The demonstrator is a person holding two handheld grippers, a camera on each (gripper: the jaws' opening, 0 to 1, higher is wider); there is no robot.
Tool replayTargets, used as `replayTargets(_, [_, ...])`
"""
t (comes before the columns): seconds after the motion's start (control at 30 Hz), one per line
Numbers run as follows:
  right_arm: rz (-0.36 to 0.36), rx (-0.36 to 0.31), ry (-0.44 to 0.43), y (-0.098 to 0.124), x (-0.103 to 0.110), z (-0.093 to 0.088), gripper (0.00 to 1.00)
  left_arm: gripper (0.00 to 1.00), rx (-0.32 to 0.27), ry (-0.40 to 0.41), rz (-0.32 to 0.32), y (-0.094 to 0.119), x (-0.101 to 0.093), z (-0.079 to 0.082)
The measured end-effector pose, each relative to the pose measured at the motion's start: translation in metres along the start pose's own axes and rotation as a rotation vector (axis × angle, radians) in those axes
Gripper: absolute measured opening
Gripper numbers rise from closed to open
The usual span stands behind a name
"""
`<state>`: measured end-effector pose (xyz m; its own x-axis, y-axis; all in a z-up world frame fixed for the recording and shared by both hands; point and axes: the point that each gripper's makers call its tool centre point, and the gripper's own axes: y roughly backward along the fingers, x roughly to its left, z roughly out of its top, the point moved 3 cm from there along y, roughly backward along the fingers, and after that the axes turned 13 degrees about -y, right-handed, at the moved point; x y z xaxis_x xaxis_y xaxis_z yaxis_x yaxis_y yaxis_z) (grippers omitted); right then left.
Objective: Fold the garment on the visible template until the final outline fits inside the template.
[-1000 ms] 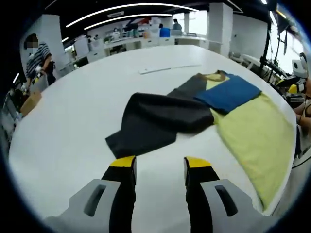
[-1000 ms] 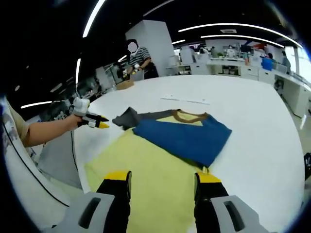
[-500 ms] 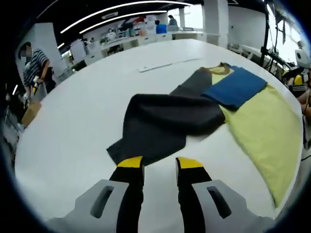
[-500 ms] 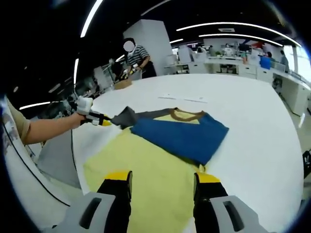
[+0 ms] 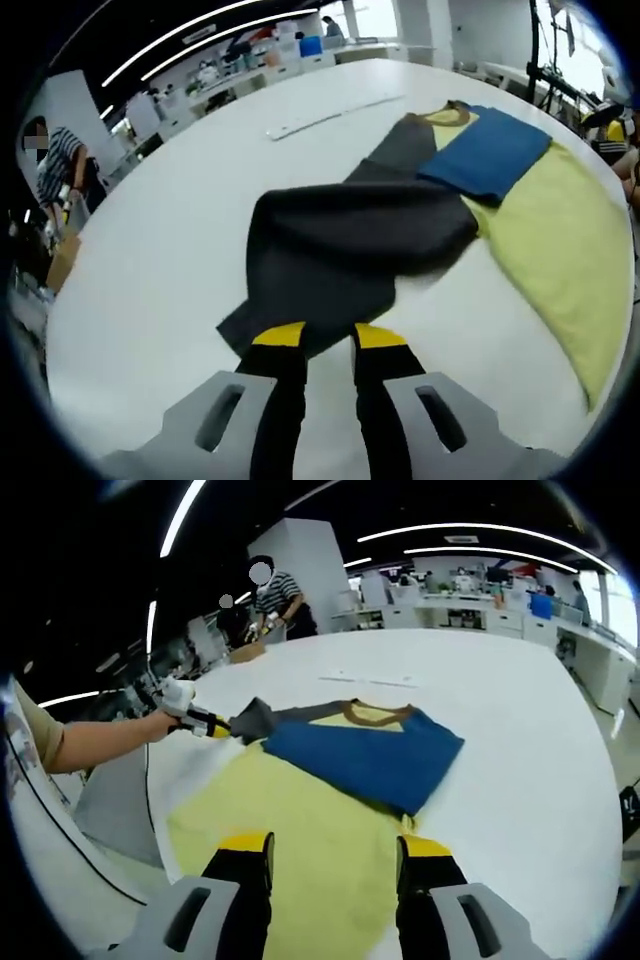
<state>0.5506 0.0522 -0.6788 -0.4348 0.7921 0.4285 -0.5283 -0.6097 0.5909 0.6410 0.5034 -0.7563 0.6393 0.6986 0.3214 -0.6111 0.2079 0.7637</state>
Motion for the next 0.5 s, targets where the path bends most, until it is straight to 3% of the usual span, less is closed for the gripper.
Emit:
replayTargets(0.2, [-0.005, 0.001, -0.006, -0.002, -0.002, -0.001, 0.45, 0.01, -0.012, -0.01, -0.029, -0.003, -0.001, 0.001])
replayTargets(0.5, [-0.006, 0.004, -0.013, -0.005, -0.004, 0.001, 0.44, 0.0, -0.035, -0.016, -0.021, 0.003, 0.009, 0.004])
